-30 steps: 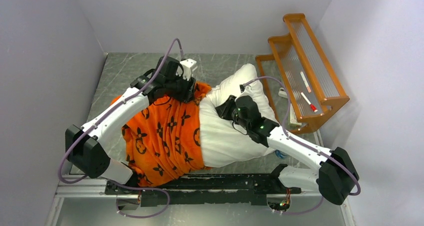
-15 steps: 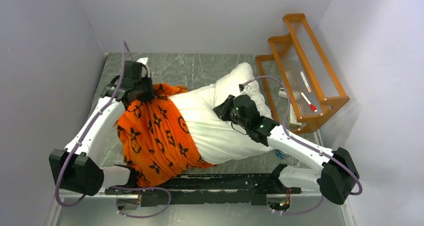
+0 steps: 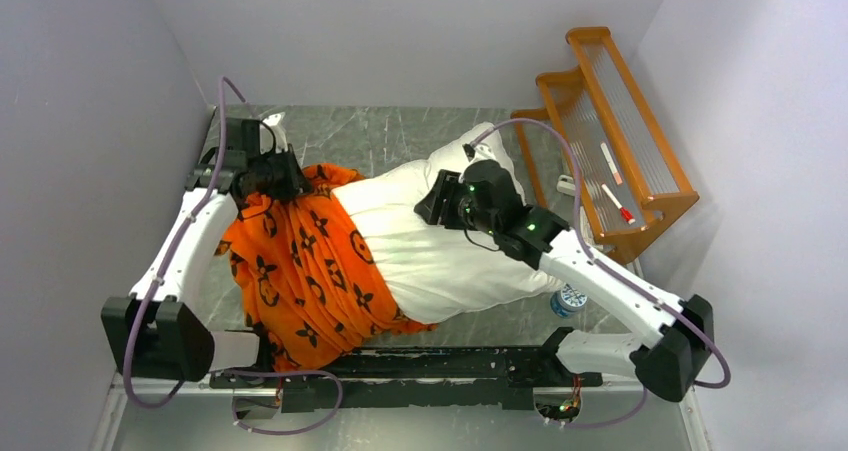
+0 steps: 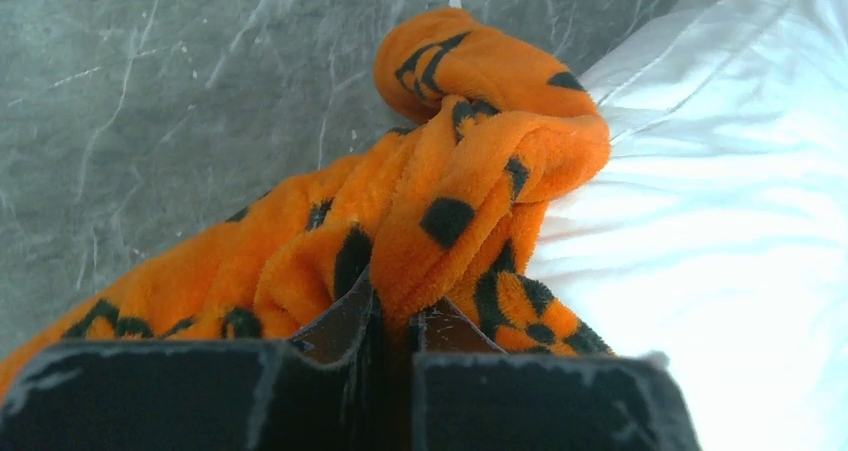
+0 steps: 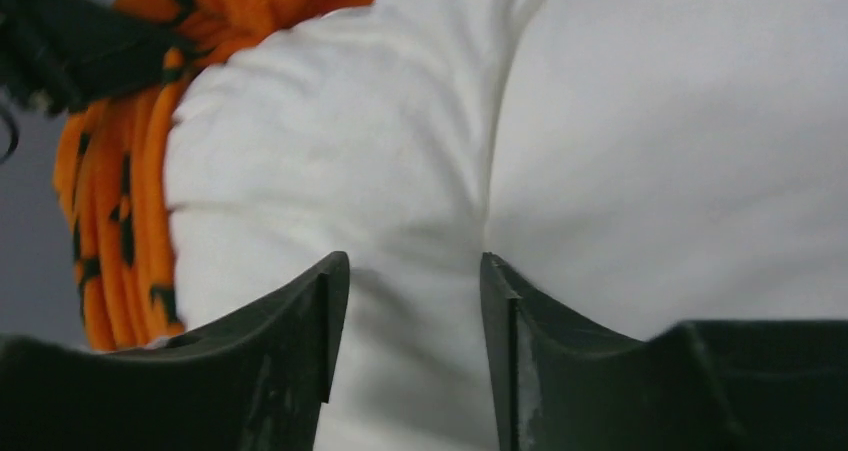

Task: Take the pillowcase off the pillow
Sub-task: Remove the pillow from the pillowcase.

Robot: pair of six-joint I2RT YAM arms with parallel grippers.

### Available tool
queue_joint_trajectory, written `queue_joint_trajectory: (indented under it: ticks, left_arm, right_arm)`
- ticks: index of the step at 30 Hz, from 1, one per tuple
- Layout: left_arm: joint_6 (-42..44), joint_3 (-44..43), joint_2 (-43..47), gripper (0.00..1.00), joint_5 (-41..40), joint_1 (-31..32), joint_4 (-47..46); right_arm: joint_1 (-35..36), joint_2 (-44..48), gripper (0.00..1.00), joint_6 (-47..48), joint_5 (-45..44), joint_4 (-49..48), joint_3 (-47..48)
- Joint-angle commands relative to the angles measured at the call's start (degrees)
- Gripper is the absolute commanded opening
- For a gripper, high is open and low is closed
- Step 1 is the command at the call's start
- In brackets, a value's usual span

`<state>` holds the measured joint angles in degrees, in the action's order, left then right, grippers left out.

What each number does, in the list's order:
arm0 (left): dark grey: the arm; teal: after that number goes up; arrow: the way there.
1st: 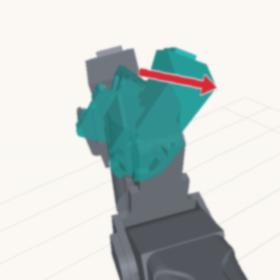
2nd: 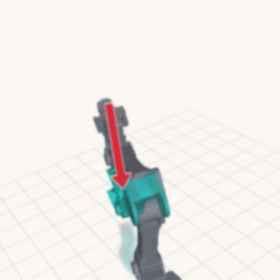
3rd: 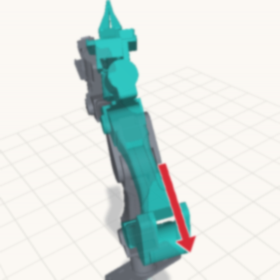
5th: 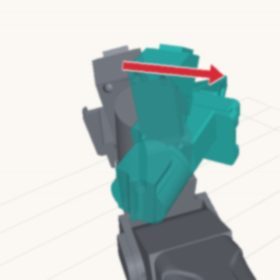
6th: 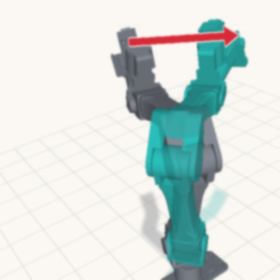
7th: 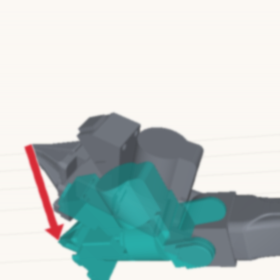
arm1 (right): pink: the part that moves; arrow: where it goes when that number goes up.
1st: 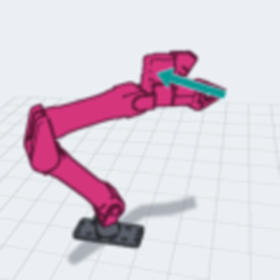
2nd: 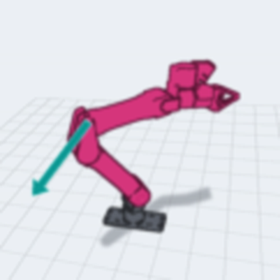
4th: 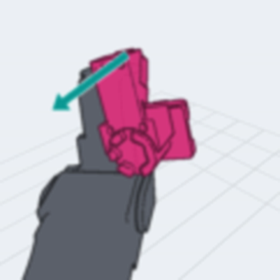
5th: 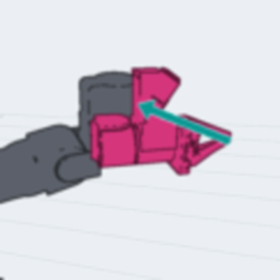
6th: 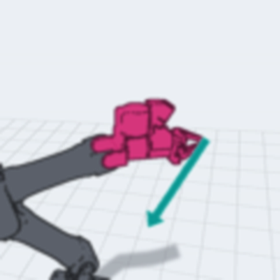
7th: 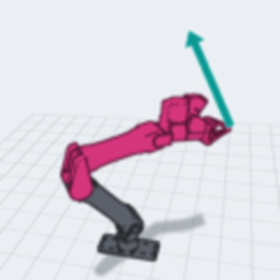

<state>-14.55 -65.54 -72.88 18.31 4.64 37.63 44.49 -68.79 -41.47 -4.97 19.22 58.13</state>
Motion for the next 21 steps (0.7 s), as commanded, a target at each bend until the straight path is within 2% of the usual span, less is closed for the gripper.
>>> queue_joint_trajectory:
  ticks: [1, 4, 8, 14, 18, 19, 20, 21]
  left_arm:
    - [2.13, -8.02, -4.18, 0.05, -0.07, -0.82, -1.29]
    - [1.52, -15.27, -9.01, 0.05, -1.45, 1.10, -3.09]
    - [2.72, -30.63, -19.73, 0.05, -5.80, 4.40, 0.21]
    - [5.44, -52.07, -34.65, 0.05, -8.02, 5.35, 4.88]
    - [7.55, -56.66, -37.74, 0.05, -8.97, 5.45, 6.09]
    - [7.47, -57.52, -38.22, 0.13, -9.51, 5.42, 7.73]
    - [7.14, -57.73, -38.14, 0.36, -11.13, 5.44, 10.10]
    - [6.45, -56.48, -37.33, 0.53, -12.94, 5.42, 11.35]
  right_arm:
    - [0.77, 5.55, 0.60, 7.12, 6.08, 9.60, 3.87]
    - [0.77, 10.37, 0.69, 6.58, 8.31, 8.53, 2.59]
    - [0.77, 16.53, 0.70, 4.03, 12.72, 7.81, -2.93]
    - [0.86, 21.08, 0.70, -1.61, 20.20, 5.97, -13.14]
    - [1.02, 19.96, 0.74, -4.36, 18.17, 7.37, -16.61]
    - [0.96, 19.13, 0.76, -4.97, 16.49, 8.16, -16.76]
    - [0.95, 18.15, 0.78, -5.39, 15.06, 8.85, -16.70]
    - [0.95, 17.01, 0.80, -6.01, 13.25, 9.72, -16.40]
